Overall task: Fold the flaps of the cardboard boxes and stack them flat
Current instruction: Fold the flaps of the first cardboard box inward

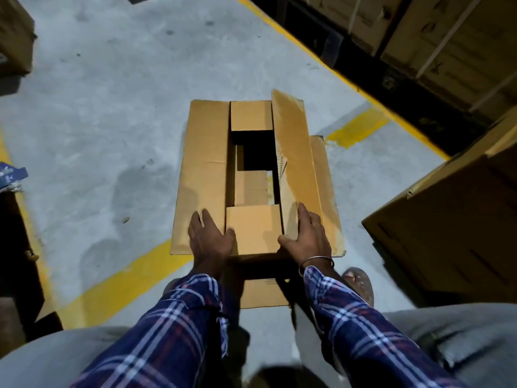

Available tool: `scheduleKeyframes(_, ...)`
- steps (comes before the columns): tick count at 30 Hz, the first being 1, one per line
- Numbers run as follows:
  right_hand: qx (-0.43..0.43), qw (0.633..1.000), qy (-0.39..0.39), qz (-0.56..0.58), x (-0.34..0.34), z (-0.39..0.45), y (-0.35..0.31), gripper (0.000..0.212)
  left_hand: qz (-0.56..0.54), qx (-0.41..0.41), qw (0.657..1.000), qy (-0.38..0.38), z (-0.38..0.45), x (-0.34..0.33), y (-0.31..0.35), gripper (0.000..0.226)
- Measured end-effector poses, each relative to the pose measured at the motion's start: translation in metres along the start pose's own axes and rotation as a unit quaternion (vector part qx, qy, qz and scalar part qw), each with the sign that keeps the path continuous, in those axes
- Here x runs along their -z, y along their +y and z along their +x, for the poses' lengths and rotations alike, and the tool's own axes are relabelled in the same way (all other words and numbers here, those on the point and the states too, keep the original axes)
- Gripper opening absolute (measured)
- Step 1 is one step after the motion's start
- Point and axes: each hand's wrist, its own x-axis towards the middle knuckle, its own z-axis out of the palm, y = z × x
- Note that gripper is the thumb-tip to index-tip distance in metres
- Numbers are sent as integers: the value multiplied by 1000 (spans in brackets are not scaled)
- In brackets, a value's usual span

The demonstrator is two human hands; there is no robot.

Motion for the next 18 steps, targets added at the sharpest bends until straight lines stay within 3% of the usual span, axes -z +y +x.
scheduleKeyframes(4, -6, 992, 30, 119, 31, -6, 4, 85, -22, 31, 996, -77, 13, -23, -13, 96)
scheduleKeyframes(7, -22, 961, 98, 256, 51, 2, 25, 64, -56, 44, 992, -103, 29, -33, -15, 70)
scheduleKeyframes(11, -149, 903, 160, 371, 70, 39, 70, 45, -94, 76, 984, -127, 31, -34, -13, 32)
scheduleKeyframes(15, -233, 916, 161, 283, 82, 57, 110, 45, -129, 100, 976, -142, 31, -33, -16, 24)
scheduleKeyframes(18, -212, 960, 141, 120, 79, 53, 115, 48, -125, 98, 977, -141, 31, -33, -15, 26)
